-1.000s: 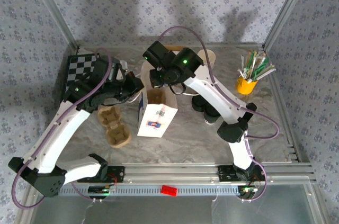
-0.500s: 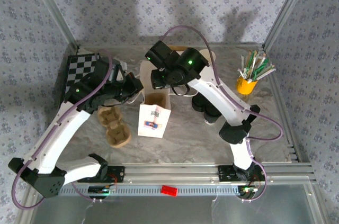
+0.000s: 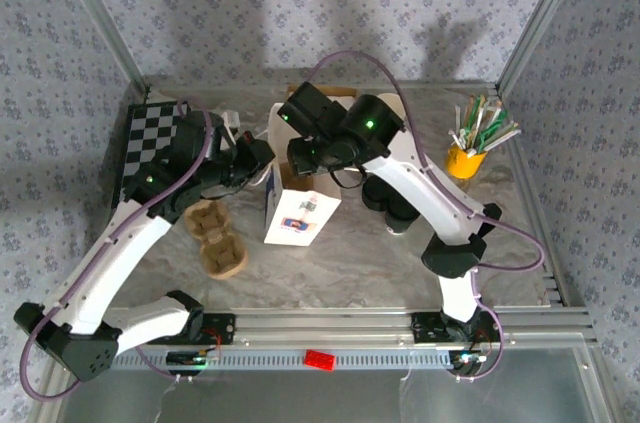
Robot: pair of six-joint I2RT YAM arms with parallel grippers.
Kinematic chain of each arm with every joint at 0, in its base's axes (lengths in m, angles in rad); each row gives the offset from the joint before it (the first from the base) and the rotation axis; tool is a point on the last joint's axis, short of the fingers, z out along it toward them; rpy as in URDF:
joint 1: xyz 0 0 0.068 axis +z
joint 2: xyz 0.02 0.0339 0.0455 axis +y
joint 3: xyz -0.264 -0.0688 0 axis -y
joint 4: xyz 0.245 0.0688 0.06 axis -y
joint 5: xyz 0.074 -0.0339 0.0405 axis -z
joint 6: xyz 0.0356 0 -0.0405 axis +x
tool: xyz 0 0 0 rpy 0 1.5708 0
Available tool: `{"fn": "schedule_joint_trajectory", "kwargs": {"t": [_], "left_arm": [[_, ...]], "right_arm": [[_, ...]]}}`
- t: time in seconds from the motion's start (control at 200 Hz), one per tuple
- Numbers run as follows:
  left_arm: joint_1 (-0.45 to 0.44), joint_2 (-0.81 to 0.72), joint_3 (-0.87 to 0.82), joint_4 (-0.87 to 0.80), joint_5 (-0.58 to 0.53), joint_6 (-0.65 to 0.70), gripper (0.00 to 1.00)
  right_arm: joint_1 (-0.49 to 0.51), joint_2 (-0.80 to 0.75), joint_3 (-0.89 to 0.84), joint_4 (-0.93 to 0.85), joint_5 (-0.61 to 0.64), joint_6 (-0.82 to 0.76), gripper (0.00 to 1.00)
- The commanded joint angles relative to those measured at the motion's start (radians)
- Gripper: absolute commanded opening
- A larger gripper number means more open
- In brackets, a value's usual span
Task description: Pack the takeout coffee
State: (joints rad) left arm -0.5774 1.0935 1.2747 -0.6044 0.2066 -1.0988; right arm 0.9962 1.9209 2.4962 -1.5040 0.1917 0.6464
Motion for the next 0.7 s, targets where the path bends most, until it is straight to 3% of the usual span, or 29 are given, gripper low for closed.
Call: {"fn": "schedule_joint_trajectory", "kwargs": {"t": [0.0, 0.24, 0.49, 0.695], "left_arm": [[-0.009, -0.029, -0.009, 0.145, 0.011, -0.027, 0.00], [-0.006, -0.017, -0.052, 0.199, 0.014, -0.042, 0.00], [0.010, -0.030, -0.092, 0.075, -0.009, -0.001, 0.00], [0.014, -0.005, -0.003, -0.082, -0.026, 0.086, 0.32]], "right_arm": [[-0.005, -0.037, 0.000, -0.032, 0.030, -0.005, 0.44], [-0.018, -0.016, 0.003, -0.040, 0.034, -0.008, 0.44], [-0.016, 0.011, -0.047, -0.006, -0.003, -0.008, 0.44], [-0.014, 0.023, -0.051, 0.007, -0.012, -0.009, 0.44]]}}
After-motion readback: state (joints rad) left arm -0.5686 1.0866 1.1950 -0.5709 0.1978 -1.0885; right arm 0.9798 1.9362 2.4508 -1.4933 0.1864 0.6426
